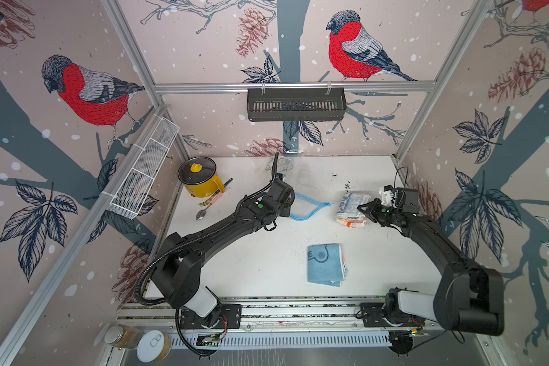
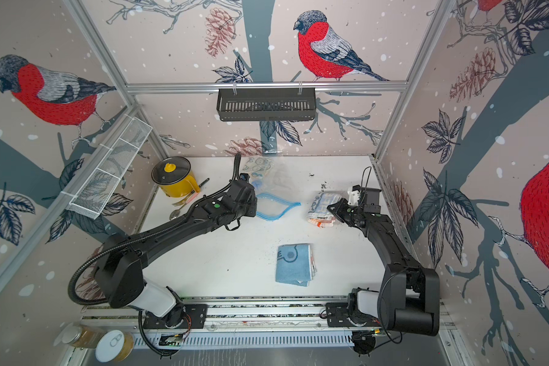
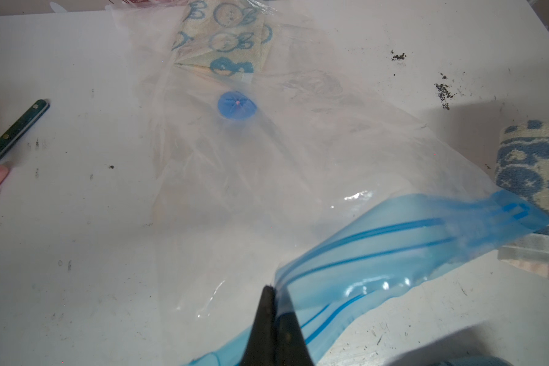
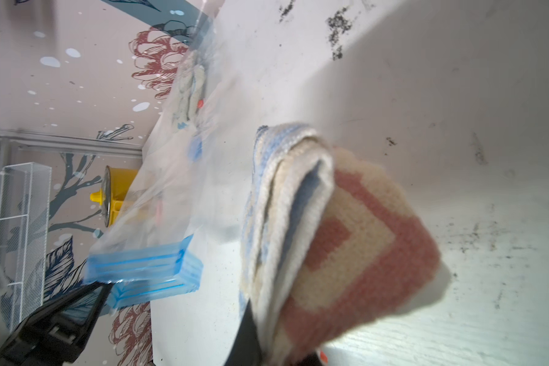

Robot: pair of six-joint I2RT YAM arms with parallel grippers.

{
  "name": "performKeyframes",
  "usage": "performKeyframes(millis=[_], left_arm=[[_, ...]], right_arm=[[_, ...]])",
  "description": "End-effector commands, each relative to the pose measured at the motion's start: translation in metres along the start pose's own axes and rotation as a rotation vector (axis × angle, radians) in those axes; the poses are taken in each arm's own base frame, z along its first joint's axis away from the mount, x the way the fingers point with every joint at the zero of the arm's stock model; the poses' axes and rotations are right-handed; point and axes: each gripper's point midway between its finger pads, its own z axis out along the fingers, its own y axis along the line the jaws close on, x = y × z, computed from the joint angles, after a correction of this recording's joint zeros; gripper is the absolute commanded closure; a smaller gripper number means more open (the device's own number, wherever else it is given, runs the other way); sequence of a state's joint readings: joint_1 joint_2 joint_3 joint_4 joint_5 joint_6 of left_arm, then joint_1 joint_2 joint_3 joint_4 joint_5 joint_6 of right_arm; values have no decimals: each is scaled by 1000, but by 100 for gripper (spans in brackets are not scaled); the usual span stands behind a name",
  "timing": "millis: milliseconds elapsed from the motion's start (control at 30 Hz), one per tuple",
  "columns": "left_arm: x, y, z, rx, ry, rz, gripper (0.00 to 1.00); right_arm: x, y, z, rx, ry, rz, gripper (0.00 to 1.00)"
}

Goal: Place the folded towel into the vacuum bag
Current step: Pick up the towel from the center of the board, then place the towel in the vacuum bag.

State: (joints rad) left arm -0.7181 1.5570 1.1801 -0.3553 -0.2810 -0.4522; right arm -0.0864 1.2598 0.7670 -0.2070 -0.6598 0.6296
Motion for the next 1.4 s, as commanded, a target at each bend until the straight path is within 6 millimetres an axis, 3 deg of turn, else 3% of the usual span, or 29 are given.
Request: performKeyframes(millis=[0, 200, 467, 633, 733, 867, 1067, 1367], left_arm=[[-3, -6, 1, 24, 6, -67, 100], [-6, -21, 8, 80, 26, -92, 100], [-8, -32, 16, 108, 45, -87, 100], [-9, -34, 16, 114, 47, -84, 100], [-10, -37, 15, 121, 45, -81, 100], [-10, -40, 14, 128, 46, -77, 100], [-6, -47, 11, 141, 50, -54, 100], [3, -51, 8, 112, 51, 8, 100]], right_arm=[[5, 27, -12, -100, 22, -38, 99], [36, 63, -17, -245, 115, -77, 99], [100, 109, -10, -389, 304, -182, 99], [119, 129, -13, -464, 361, -228, 99], [125, 130, -8, -492, 383, -203, 99], [131, 127, 5, -500, 418, -167, 99], [122, 126, 23, -500, 403, -122, 99], [82, 108, 37, -473, 318, 28, 99]])
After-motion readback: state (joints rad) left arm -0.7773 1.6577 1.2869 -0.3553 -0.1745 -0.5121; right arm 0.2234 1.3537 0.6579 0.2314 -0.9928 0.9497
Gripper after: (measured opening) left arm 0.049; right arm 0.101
